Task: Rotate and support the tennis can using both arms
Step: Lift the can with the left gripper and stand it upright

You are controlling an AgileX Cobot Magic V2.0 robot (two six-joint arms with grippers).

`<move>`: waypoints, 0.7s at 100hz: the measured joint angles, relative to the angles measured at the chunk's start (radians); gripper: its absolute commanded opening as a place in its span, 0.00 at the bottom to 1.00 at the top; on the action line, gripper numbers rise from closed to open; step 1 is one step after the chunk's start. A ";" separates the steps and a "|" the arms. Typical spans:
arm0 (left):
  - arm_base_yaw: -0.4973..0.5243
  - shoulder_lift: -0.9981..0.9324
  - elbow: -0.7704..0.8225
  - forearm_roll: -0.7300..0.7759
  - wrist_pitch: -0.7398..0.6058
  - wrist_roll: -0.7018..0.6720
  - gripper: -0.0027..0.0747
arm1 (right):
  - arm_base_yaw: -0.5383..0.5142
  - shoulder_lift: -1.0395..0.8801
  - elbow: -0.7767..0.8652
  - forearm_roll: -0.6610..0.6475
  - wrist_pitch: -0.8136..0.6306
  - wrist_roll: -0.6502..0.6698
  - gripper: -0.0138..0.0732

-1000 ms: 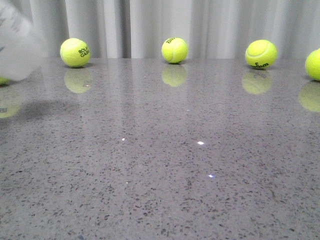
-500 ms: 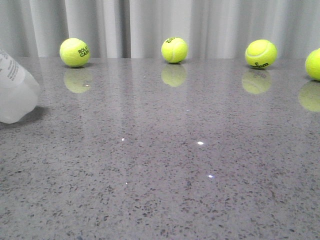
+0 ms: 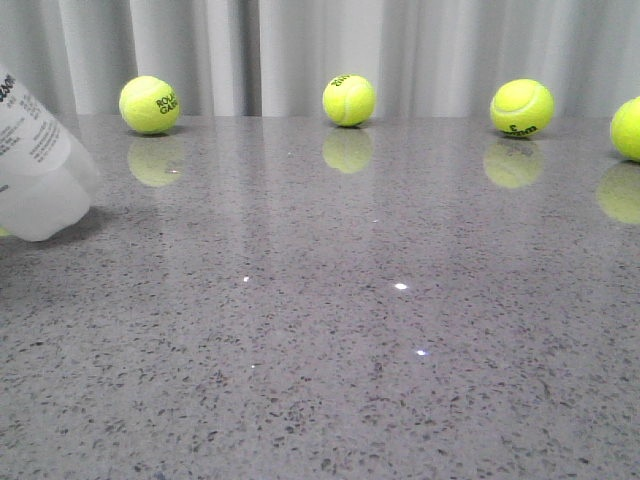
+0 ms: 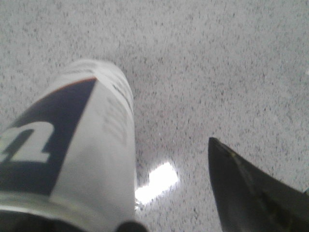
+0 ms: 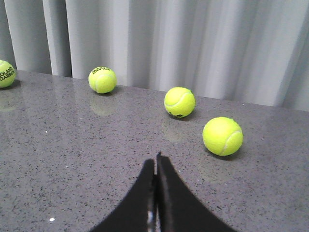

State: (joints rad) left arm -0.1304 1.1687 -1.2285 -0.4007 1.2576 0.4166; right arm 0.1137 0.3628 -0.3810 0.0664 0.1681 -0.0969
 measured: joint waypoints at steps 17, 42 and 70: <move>-0.002 0.114 -0.097 -0.029 -0.002 0.000 0.66 | 0.000 0.000 0.000 0.000 0.000 0.000 0.08; -0.071 0.177 -0.193 -0.062 -0.006 0.000 0.66 | 0.000 0.000 0.000 0.000 0.000 0.000 0.08; -0.163 0.177 -0.240 -0.069 -0.002 0.000 0.66 | 0.000 0.000 0.000 0.000 0.000 0.000 0.08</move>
State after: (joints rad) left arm -0.2931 1.3461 -1.4688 -0.4693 1.2551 0.4166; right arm 0.1137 0.3628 -0.3810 0.0664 0.1681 -0.0969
